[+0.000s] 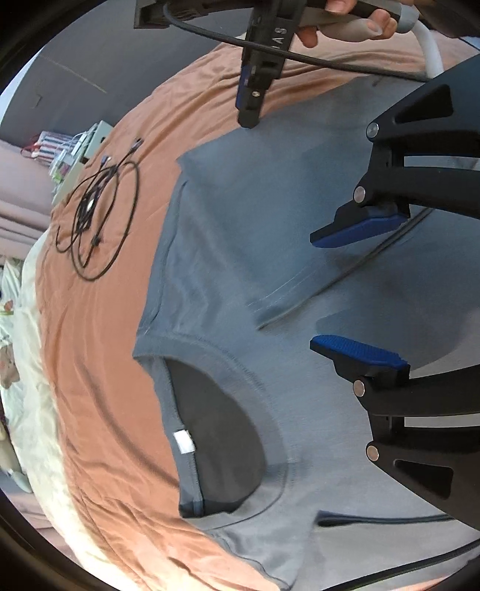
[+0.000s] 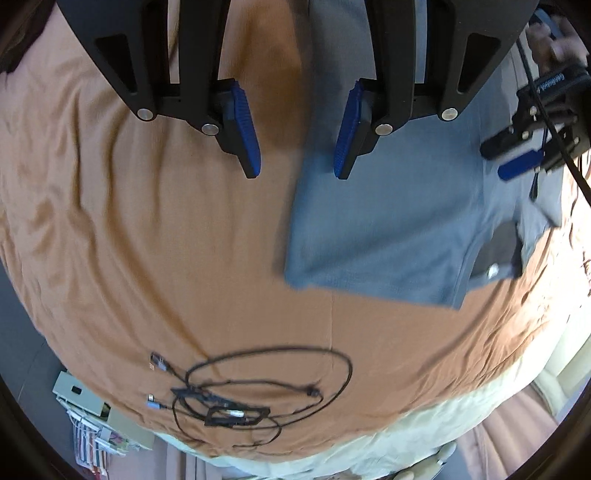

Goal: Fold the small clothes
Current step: 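Raise both open grippers away from the folded grey t-shirt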

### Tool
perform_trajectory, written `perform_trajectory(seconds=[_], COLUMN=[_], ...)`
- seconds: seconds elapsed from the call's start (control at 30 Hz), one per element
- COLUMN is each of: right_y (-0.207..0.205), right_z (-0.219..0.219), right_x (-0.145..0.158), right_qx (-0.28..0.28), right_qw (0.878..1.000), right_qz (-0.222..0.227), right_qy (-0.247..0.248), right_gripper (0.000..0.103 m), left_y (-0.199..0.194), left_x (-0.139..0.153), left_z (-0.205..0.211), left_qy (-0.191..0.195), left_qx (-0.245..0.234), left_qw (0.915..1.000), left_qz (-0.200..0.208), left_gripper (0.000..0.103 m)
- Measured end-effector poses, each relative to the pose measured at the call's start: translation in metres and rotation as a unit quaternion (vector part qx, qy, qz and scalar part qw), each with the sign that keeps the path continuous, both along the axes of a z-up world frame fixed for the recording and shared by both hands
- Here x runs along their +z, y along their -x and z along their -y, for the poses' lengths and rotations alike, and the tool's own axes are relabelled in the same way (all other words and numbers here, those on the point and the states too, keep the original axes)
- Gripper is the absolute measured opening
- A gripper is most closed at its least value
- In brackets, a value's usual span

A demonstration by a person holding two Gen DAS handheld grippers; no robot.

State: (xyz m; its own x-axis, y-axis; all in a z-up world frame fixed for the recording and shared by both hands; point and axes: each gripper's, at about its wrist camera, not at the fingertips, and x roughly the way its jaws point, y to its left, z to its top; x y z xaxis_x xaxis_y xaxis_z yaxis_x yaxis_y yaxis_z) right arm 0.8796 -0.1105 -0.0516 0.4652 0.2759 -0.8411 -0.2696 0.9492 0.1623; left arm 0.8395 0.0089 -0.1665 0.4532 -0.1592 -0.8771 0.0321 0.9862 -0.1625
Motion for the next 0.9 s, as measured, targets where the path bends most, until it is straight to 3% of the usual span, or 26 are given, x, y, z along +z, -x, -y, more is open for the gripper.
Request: perform_trajectory(seconds=[0.43, 0.57, 0.9], right_y=[0.071, 0.091, 0.169], right_z=[0.020, 0.031, 0.065], right_x=[-0.012, -0.008, 0.027], right_qx=[0.041, 0.032, 0.003], right_qw=[0.999, 0.999, 1.000], right_qz=[-0.017, -0.017, 0.019], right_qy=[0.028, 0.030, -0.009], right_gripper=[0.043, 0.043, 0.043], left_y=[0.047, 0.060, 0.116], left_x=[-0.010, -0.016, 0.021], left_z=[0.061, 0.074, 0.042], left_qy=[-0.051, -0.068, -0.038], left_qx=[-0.057, -0.070, -0.039], left_qw=[0.9969, 0.9946, 0.9981], left_qz=[-0.019, -0.037, -0.029], left_gripper=[0.052, 0.061, 0.061])
